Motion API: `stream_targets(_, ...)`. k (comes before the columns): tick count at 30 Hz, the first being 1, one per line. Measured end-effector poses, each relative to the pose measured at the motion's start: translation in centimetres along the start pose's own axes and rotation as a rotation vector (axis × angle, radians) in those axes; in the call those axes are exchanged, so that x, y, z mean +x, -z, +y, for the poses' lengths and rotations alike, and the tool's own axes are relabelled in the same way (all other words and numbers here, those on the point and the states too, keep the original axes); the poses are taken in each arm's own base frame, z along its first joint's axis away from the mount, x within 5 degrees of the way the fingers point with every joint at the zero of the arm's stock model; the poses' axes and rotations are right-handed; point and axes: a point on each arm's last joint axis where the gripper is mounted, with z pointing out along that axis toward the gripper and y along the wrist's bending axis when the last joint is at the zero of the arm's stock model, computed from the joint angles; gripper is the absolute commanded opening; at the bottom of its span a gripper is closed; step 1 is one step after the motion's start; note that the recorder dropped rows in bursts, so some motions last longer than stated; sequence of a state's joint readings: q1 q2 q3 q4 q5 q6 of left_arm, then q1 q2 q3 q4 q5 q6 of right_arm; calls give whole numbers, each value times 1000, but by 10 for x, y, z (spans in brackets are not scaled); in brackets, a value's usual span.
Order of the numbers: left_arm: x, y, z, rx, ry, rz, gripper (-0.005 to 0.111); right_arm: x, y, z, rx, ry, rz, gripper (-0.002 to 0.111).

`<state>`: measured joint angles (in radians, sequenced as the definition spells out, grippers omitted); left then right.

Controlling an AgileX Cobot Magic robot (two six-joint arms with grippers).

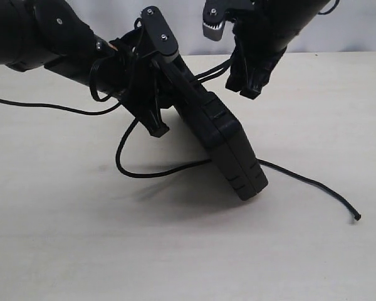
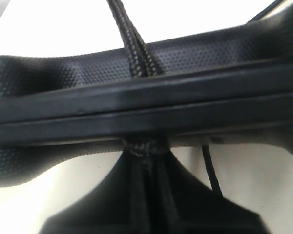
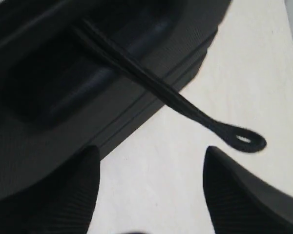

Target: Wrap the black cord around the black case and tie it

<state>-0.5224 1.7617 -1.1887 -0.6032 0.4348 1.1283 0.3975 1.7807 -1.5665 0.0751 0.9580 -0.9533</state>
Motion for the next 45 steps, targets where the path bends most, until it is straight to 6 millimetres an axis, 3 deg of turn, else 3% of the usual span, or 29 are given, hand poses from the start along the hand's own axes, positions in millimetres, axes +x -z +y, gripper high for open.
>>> stream_targets(9, 0, 0, 0, 0, 2, -1, 0, 6, -20, 3, 73, 211, -32, 54)
stream_targets(11, 0, 0, 0, 0, 2, -1, 0, 7, -25, 4, 90, 221, -36, 45)
stream_targets(16, 0, 0, 0, 1, 7, -3, 0, 11, -34, 10, 90, 215, -47, 4)
stream_targets(18, 0, 0, 0, 4, 10, -4, 2, 12, -35, 11, 86, 215, -44, 4)
stream_targets(20, 0, 0, -1, 6, 8, -2, 11, 13, -36, 11, 86, 212, -44, 4)
stream_targets(24, 2, 0, -2, 21, -18, 19, 37, 12, -32, 11, 94, 202, -50, 4)
stream_targets(27, 2, 4, -3, 33, -52, 37, 50, 12, -27, 9, 119, 185, -45, 4)
stream_targets(41, -15, 58, -7, -4, -183, 6, 51, 17, -17, -1, 235, -28, -12, 4)
stream_targets(45, -19, 68, -8, -14, -128, -21, 51, 18, -16, -3, 239, -193, -29, 4)
